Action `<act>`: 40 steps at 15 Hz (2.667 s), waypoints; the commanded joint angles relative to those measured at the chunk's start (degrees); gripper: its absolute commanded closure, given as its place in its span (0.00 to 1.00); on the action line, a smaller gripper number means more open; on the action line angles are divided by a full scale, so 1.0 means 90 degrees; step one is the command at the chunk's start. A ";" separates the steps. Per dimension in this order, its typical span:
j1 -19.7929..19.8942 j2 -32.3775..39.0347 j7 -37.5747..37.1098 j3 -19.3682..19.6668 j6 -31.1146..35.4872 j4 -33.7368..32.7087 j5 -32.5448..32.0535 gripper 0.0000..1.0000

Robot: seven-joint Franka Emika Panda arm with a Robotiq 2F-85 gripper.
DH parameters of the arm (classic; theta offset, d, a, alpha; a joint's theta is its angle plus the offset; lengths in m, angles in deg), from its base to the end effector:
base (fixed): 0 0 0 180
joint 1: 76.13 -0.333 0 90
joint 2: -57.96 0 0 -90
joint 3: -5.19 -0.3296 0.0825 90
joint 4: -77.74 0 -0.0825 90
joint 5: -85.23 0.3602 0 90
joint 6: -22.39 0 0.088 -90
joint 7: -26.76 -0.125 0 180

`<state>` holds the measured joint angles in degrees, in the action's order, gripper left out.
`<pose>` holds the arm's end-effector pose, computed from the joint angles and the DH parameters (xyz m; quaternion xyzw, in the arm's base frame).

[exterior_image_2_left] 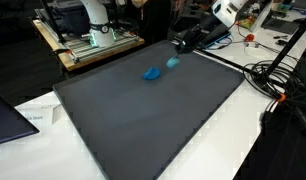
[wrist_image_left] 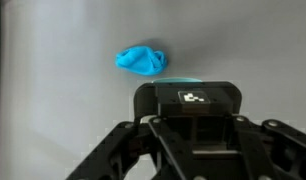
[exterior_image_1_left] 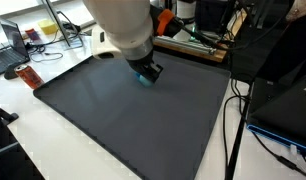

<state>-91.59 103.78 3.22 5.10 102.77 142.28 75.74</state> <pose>0.6562 0.1587 0.3051 0.9609 -0.0594 -0.2156 0.1633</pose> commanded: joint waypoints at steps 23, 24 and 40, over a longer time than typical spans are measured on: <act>-0.0791 0.3076 -0.1635 0.1118 -0.2019 -0.3668 -0.0628 0.78; -0.0783 0.3069 -0.1619 0.1117 -0.2038 -0.3692 -0.0606 0.78; 0.0570 0.2218 0.0922 0.0176 -0.1879 -0.3674 0.0566 0.78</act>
<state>-89.37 125.53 7.30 9.42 86.45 108.76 77.38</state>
